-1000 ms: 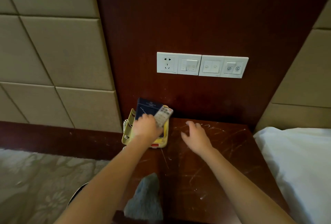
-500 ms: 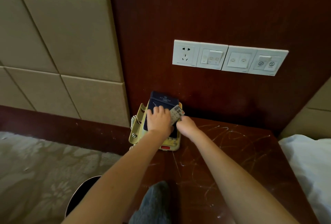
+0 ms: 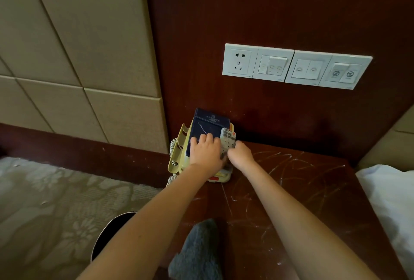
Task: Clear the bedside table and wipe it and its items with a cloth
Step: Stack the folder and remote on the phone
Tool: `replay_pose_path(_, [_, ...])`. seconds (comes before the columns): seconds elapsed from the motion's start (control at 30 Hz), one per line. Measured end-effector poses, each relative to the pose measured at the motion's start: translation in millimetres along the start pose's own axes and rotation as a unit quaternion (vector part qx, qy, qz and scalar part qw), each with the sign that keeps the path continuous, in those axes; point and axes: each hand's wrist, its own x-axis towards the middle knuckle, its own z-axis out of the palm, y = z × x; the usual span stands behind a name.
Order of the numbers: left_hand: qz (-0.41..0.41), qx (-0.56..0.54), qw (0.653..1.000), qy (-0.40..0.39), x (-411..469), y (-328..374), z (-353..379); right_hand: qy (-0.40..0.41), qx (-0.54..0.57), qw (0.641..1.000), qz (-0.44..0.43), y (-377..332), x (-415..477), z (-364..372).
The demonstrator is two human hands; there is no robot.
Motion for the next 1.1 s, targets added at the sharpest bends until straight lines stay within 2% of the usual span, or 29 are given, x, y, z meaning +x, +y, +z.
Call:
replay_pose_path(0.2, [-0.021,-0.013,0.999,0.029,-3,-7,2,-0.003,-0.013,1.0,0.015,4,3,2])
replay_pose_path(0.57, [-0.028,-0.017,0.999,0.032,-5,-15,2,-0.016,0.007,1.0,0.015,9,-2,1])
replay_pose_path(0.77, [-0.031,-0.017,0.998,0.046,-5,-20,1,0.063,-0.02,0.996,-0.054,5,-2,4])
replay_pose_path(0.87, [-0.114,-0.035,0.992,0.035,-2,-27,-2,0.071,0.02,0.993,-0.097,-10,3,8])
replay_pose_path(0.97, [-0.258,-0.147,0.954,-0.036,6,-39,-5,0.066,-0.013,0.99,-0.124,-23,4,21])
replay_pose_path(1.1, [-0.304,-0.283,0.909,-0.043,16,-50,-1,0.082,-0.049,0.988,-0.121,-27,3,31])
